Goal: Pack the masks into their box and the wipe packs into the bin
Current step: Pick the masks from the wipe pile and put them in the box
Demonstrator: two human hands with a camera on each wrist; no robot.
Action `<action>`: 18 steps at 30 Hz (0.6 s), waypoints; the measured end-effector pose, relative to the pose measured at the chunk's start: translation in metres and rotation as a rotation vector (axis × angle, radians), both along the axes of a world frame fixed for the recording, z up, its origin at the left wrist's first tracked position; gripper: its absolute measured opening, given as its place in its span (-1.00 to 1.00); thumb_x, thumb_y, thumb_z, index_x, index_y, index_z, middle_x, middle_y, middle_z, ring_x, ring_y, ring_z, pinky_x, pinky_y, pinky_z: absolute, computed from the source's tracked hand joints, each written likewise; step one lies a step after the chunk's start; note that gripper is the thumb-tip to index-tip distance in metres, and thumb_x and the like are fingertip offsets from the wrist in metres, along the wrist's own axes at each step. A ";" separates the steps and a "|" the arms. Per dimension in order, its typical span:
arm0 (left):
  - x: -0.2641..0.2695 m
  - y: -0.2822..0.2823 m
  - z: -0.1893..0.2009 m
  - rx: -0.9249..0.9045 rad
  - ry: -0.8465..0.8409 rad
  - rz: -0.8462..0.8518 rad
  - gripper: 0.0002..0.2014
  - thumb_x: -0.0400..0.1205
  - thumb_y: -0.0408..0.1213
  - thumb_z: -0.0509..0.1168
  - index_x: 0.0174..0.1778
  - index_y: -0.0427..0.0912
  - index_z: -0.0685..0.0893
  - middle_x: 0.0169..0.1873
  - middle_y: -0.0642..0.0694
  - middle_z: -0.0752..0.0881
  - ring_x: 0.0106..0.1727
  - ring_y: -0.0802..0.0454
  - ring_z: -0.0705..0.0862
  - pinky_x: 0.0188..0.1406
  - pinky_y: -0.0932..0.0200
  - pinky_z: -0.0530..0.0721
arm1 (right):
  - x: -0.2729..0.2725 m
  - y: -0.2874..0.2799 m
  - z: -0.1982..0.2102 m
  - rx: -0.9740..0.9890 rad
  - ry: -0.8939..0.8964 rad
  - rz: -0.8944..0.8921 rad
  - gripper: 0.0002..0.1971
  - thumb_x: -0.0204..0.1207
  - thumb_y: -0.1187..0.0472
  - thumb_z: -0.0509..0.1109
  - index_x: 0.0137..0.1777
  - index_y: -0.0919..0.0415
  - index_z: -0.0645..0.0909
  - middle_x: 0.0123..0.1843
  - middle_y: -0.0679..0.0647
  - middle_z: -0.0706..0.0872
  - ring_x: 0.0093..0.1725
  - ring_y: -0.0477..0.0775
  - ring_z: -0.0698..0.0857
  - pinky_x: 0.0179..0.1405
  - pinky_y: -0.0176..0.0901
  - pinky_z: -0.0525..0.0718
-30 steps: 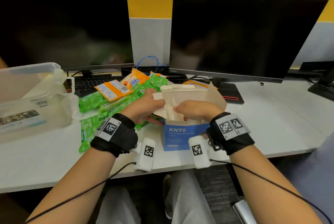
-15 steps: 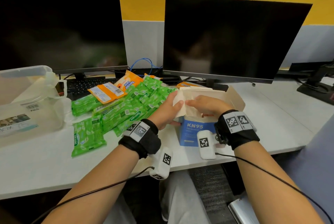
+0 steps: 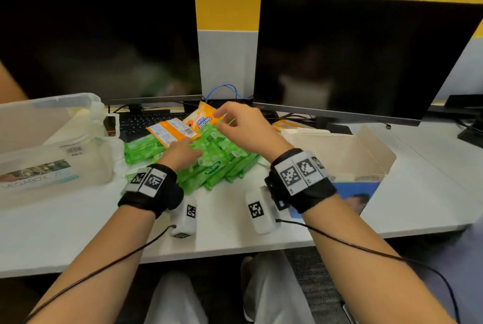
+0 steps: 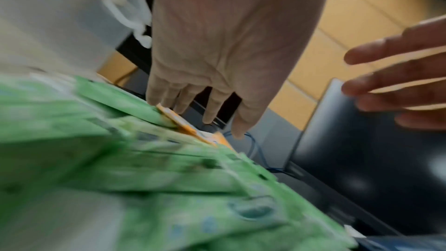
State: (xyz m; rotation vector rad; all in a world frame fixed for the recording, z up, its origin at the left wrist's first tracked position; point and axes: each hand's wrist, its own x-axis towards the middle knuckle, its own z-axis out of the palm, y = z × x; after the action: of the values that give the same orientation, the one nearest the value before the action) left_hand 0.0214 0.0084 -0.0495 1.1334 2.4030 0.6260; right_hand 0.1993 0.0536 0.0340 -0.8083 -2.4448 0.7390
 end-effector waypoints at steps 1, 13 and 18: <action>-0.014 -0.006 -0.006 -0.029 0.023 0.049 -0.45 0.63 -0.10 0.28 0.52 -0.19 0.39 0.46 -0.28 0.46 0.32 -0.24 0.56 0.31 -0.08 0.58 | -0.015 -0.001 -0.010 -0.013 -0.058 0.030 -0.71 0.61 0.12 0.31 0.31 0.09 0.60 0.12 0.05 0.69 0.05 -0.02 0.65 -0.07 -0.26 0.52; -0.088 -0.047 -0.063 -0.152 -0.037 0.378 -0.22 0.60 0.12 0.29 0.63 -0.18 0.15 0.55 -0.43 0.19 0.54 -0.38 0.28 0.49 -0.07 0.31 | -0.100 0.020 -0.106 0.106 -0.797 0.117 -0.17 0.50 -0.10 0.43 0.64 -0.37 -0.01 0.73 0.09 -0.10 0.69 0.32 -0.22 0.44 0.70 -0.11; -0.090 -0.038 -0.066 -0.151 -0.008 0.411 -0.33 0.69 0.08 0.15 0.58 -0.32 0.23 0.54 -0.39 0.24 0.53 -0.35 0.29 0.47 -0.07 0.30 | -0.112 0.029 -0.108 0.068 -0.778 0.081 -0.29 0.61 -0.13 0.27 0.62 -0.43 -0.08 0.73 0.02 -0.20 0.68 0.28 -0.26 0.42 0.73 -0.16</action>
State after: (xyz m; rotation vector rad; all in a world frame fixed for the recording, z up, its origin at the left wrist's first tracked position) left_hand -0.0686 -0.0292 -0.1154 0.5769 2.6447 0.5574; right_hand 0.0872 0.0827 -0.0740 -1.1308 -3.1746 0.3988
